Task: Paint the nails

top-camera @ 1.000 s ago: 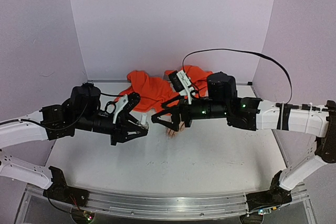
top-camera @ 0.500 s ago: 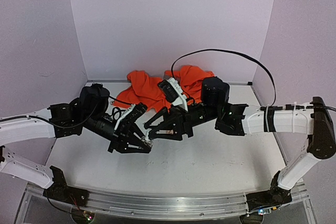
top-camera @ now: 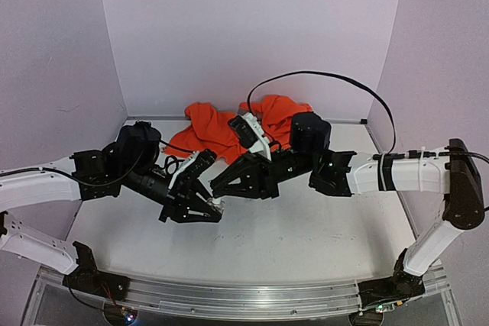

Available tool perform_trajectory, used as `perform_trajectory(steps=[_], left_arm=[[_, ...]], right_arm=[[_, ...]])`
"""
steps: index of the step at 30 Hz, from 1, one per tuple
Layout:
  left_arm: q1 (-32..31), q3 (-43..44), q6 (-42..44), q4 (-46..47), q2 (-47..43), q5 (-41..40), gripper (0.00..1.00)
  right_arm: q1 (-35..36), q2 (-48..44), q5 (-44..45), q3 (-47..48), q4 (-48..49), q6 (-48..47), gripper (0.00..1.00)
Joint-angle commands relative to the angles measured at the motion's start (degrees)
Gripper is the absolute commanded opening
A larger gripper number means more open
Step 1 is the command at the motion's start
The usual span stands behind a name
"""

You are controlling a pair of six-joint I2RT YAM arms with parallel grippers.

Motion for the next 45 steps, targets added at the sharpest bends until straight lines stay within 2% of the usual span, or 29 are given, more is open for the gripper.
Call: perform_trajectory(steps=[1, 3, 5, 6, 7, 9, 10, 11, 12, 16, 20, 23, 26, 27, 29, 32, 37, 41, 45], left_arm=[[0.24, 3.5, -2.17, 1.81, -2.07, -17.2, 0.0], [0.24, 3.7, -4.43, -0.51, -2.45, -32.79, 0.0], [0.22, 3.58, -7.27, -2.8, -2.27, -51.74, 0.0], [0.24, 3.56, -10.7, -4.37, -1.86, -61.59, 0.0], [0.2, 3.81, -11.88, -5.99, -1.1, -67.82, 0.0], [0.18, 4.8, -12.06, -7.65, 0.68, -72.68, 0.0], [0.16, 5.07, -12.03, -7.72, 1.29, -72.6, 0.0], [0.22, 5.13, -12.02, -7.54, 1.67, -71.19, 0.0], [0.16, 4.9, -11.57, -6.78, 1.86, -69.84, 0.0], [0.17, 2.16, -9.13, -2.23, 0.17, -62.46, 0.0], [0.2, -0.98, -5.79, 1.05, -3.16, -53.5, 0.0], [0.2, -2.78, -3.36, 1.98, -5.85, -44.16, 0.0], [0.14, -4.07, -0.84, 2.64, -8.45, -32.78, 0.0], [0.15, -4.32, -0.3, 2.72, -9.06, -29.76, 0.0], [0.16, -4.69, 0.23, 2.91, -9.84, -24.07, 0.0], [0.15, -4.35, 0.37, 2.93, -9.78, -18.49, 0.0], [0.15, -2.87, -0.22, 2.93, -8.17, -12.87, 0.0], [0.15, -2.2, -0.41, 2.94, -7.46, -11.87, 0.0], [0.15, -1.81, -0.37, 3.01, -6.75, -11.38, 0.0]], right_arm=[[0.53, -0.88, 3.7, 1.6, -1.15, -2.69, 0.0], [0.53, -1.51, 8.95, 1.45, -4.57, -4.02, 0.0], [0.52, -1.85, 18.64, 2.01, -9.85, -4.95, 0.0], [0.55, -1.74, 28.4, 2.7, -13.28, -4.34, 0.0], [1.1, -1.41, 41.96, 4.29, -17.73, -1.81, 0.0], [5.95, 0.19, 73.22, 9.59, -32.42, 5.84, 0.0], [9.41, 0.52, 83.15, 11.06, -34.26, 7.14, 0.0], [12.45, 0.66, 88.41, 12.3, -35.2, 8.35, 0.0], [13.75, 0.79, 89.19, 13.19, -35.05, 9.12, 0.0], [13.83, 0.08, 82.12, 10.84, -28.14, 6.84, 0.0], [10.39, -3.44, 65.51, 5.6, -19.62, 4.0, 0.0], [6.45, -5.56, 51.0, 4.39, -18.26, 0.59, 0.42], [3.17, -8.07, 34.89, 2.76, -17.02, -3.87, 0.73], [2.59, -8.48, 30.22, 2.36, -17.06, -6.35, 0.81], [1.67, -8.47, 22.0, 1.76, -17.06, -9.0, 0.85], [1.24, -7.23, 16.02, 2.56, -16.85, -9.29, 0.83], [1.21, -4.91, 12.02, 5.04, -15.11, -8.46, 0.59], [1.26, -3.49, 9.43, 5.86, -13.13, -7.4, 0.5], [1.3, -1.86, 8.34, 7.05, -12.47, -6.77, 0.35]])
